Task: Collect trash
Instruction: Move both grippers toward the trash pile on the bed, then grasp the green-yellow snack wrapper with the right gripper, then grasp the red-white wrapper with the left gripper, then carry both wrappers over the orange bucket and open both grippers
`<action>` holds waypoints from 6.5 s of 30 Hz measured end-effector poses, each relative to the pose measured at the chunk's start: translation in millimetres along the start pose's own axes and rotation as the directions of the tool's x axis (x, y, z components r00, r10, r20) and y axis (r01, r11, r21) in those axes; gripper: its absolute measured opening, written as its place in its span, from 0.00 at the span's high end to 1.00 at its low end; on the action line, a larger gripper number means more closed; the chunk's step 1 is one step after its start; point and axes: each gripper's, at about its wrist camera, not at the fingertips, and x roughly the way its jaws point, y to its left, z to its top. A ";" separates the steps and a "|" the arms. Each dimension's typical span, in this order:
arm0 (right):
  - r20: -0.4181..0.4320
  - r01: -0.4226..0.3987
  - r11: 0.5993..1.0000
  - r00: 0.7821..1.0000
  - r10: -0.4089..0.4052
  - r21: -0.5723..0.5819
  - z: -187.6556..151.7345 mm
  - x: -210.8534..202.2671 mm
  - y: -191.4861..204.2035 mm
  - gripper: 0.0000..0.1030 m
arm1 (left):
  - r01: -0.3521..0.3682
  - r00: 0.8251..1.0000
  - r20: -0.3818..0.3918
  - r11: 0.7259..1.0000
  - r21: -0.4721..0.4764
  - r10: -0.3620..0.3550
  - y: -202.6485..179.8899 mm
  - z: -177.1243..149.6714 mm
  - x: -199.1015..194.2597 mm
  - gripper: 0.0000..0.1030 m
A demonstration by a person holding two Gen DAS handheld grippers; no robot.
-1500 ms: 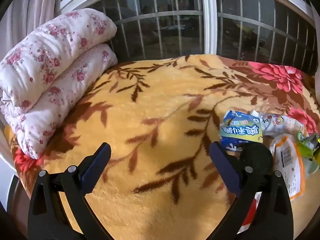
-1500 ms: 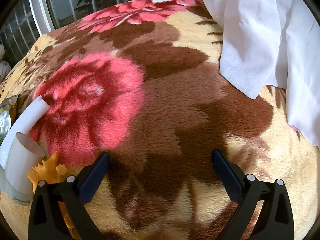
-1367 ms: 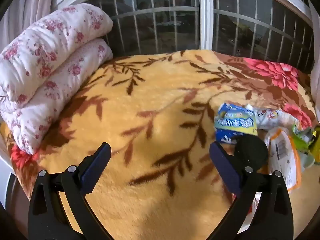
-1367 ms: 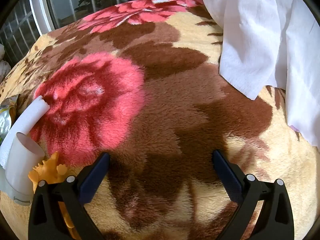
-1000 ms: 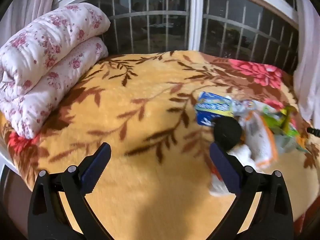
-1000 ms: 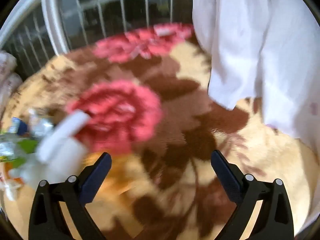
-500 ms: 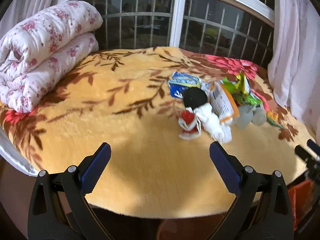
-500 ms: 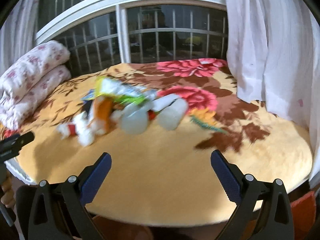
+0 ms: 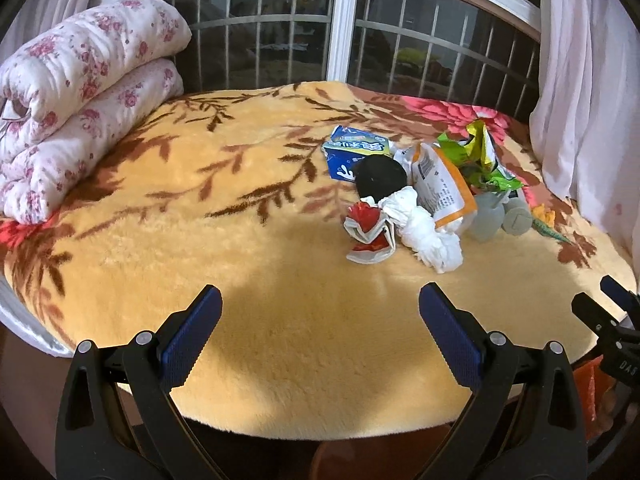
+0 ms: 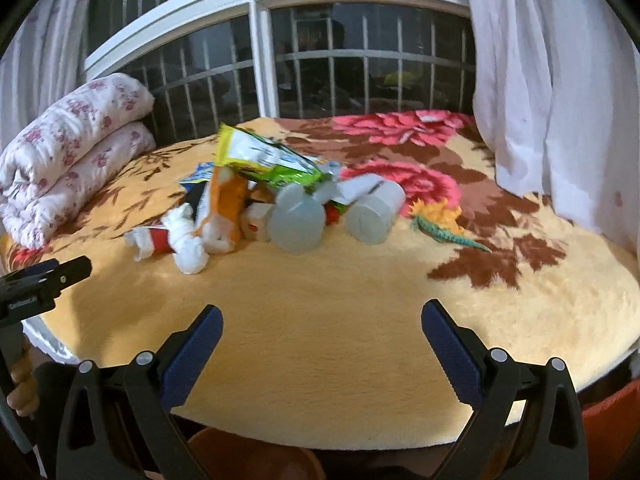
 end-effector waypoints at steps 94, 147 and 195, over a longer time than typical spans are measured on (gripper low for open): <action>-0.114 -0.110 0.928 0.991 0.073 -0.357 146.4 165.6 57.1 0.51 | -0.008 1.000 -0.019 0.999 0.048 0.009 -11.0 24.2 33.7 0.07; 0.019 -0.372 0.925 0.927 0.374 -0.082 9.7 -75.6 38.4 0.51 | 0.195 0.973 0.064 0.940 0.280 -0.221 -11.7 2.7 -74.5 0.73; -0.172 -0.220 0.965 0.955 0.243 0.141 -95.5 -37.8 -26.3 0.19 | 0.183 0.982 -0.113 0.898 0.401 -0.150 -49.5 -13.5 1.1 0.12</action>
